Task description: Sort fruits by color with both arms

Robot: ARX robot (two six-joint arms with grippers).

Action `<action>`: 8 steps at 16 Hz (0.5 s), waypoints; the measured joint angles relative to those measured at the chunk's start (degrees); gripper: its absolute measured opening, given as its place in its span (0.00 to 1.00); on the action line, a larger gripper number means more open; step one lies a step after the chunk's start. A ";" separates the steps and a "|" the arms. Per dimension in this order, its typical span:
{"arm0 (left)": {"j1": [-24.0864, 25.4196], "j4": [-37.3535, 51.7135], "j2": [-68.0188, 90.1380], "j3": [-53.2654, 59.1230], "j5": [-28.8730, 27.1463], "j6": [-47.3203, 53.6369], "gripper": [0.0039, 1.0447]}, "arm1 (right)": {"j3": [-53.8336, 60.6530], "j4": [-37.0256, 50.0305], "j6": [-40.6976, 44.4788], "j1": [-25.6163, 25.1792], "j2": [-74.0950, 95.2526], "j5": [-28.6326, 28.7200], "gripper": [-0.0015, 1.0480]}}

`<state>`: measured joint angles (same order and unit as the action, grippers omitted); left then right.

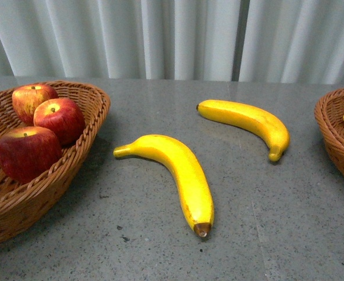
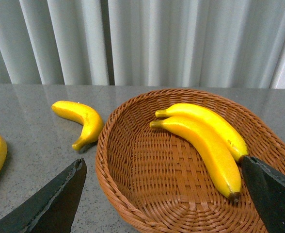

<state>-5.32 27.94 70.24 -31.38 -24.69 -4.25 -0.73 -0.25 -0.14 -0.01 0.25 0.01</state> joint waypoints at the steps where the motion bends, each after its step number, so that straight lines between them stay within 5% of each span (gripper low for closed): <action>1: -0.13 -0.11 1.81 0.00 1.77 0.15 0.65 | 0.00 -0.02 0.00 0.00 0.00 -0.02 0.94; 6: 0.46 -1.14 4.09 -0.26 -0.09 -0.28 0.65 | 0.00 0.00 0.00 0.00 0.00 -0.02 0.94; 8: 0.94 -1.62 3.98 -0.52 0.24 -1.07 0.78 | 0.00 0.00 0.00 0.00 0.00 -0.02 0.94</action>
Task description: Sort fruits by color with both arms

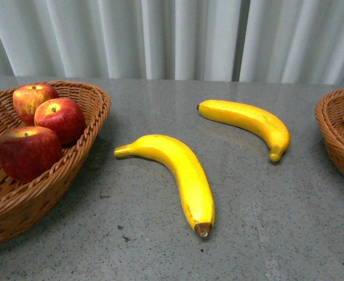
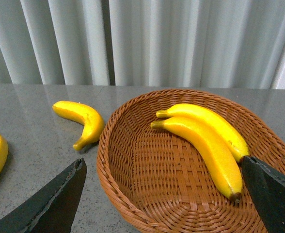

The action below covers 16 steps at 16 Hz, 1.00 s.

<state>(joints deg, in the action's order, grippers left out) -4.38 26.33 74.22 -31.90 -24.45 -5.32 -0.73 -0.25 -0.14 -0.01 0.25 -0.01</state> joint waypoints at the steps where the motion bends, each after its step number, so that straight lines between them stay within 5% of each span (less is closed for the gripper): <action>1: 0.20 -0.07 0.00 -0.15 0.50 -0.28 0.86 | 0.00 0.00 0.00 0.00 0.00 0.00 0.94; 3: 0.55 -0.17 0.00 -0.35 1.16 -0.37 0.95 | 0.00 0.00 0.00 0.00 0.00 0.00 0.94; 13: -12.15 2.58 -25.22 7.15 -8.70 5.88 0.94 | 0.00 0.00 0.00 0.00 0.00 0.02 0.94; 14: -11.80 -1.51 -28.39 7.72 -6.23 5.77 0.90 | 0.00 0.00 0.00 0.00 0.00 0.00 0.94; 16: -7.28 -7.72 -36.68 13.05 8.26 5.70 0.71 | 0.00 0.00 0.00 0.00 0.00 0.00 0.94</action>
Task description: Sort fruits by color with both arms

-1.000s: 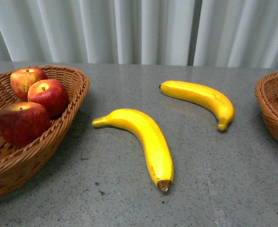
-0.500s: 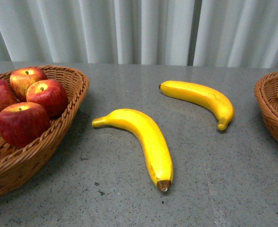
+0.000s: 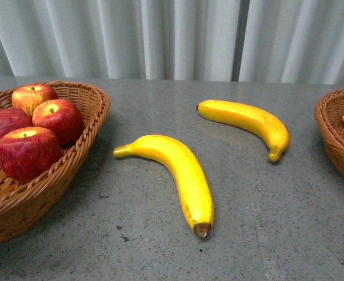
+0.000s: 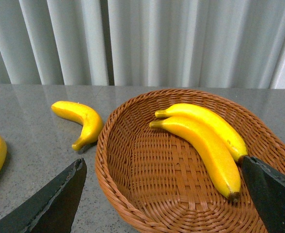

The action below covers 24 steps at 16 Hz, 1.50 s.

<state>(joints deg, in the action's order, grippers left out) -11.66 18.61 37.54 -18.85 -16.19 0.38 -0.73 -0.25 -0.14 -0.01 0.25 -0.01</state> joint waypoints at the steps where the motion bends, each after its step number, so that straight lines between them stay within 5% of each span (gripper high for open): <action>1: 1.57 -0.20 -2.86 3.32 3.61 -0.04 0.63 | 0.00 0.00 -0.02 0.00 0.00 0.00 0.94; 4: 3.78 0.26 -6.75 7.06 8.35 -0.13 0.37 | 0.00 0.00 0.00 0.00 0.00 0.00 0.94; 7: 5.16 0.13 -8.96 9.07 9.49 -0.13 0.21 | 0.00 0.00 0.00 0.00 0.00 0.00 0.94; 9: 10.78 -0.87 -12.39 11.61 15.41 -0.35 0.01 | 0.00 0.00 -0.02 0.00 0.00 0.02 0.94; 23: 11.61 -8.87 -27.89 18.05 16.17 -0.35 0.01 | 0.00 0.00 -0.02 0.00 0.00 0.00 0.94; 24: 11.61 -17.51 -33.11 18.01 16.33 -0.31 0.01 | 0.00 0.02 -0.02 0.00 0.00 0.00 0.94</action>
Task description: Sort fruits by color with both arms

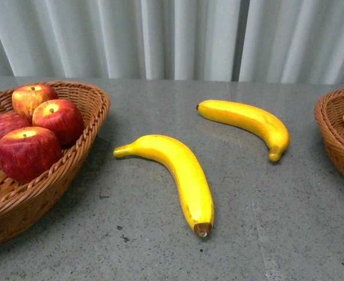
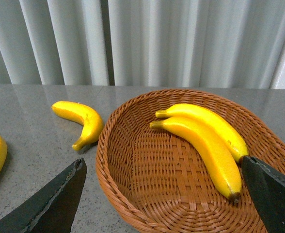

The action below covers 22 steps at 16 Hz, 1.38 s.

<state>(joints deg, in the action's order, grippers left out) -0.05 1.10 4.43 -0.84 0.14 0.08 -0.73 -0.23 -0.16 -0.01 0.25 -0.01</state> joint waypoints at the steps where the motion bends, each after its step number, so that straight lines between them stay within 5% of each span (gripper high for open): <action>1: 0.00 -0.22 -4.11 0.00 -0.09 -0.02 0.01 | 0.00 -0.02 0.02 0.00 0.00 0.00 0.94; 6: 0.02 -1.36 -4.02 0.00 -0.17 -0.04 0.06 | 0.00 -0.02 0.02 0.00 0.00 0.00 0.94; 14: 0.02 -1.33 -4.02 0.00 -0.17 -0.02 0.96 | 0.00 -0.02 0.02 0.00 0.00 0.00 0.94; 19: 0.02 -1.33 -4.02 0.00 -0.17 -0.04 0.94 | -0.04 -0.44 -0.57 0.02 0.07 -0.04 0.94; 22: 0.02 -1.33 -4.02 0.00 -0.17 -0.04 0.94 | -4.17 11.56 -15.15 0.90 17.07 0.50 0.94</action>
<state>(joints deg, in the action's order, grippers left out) -0.03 -0.23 0.40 -0.84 -0.03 0.03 -4.91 11.33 -15.31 0.89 17.32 0.49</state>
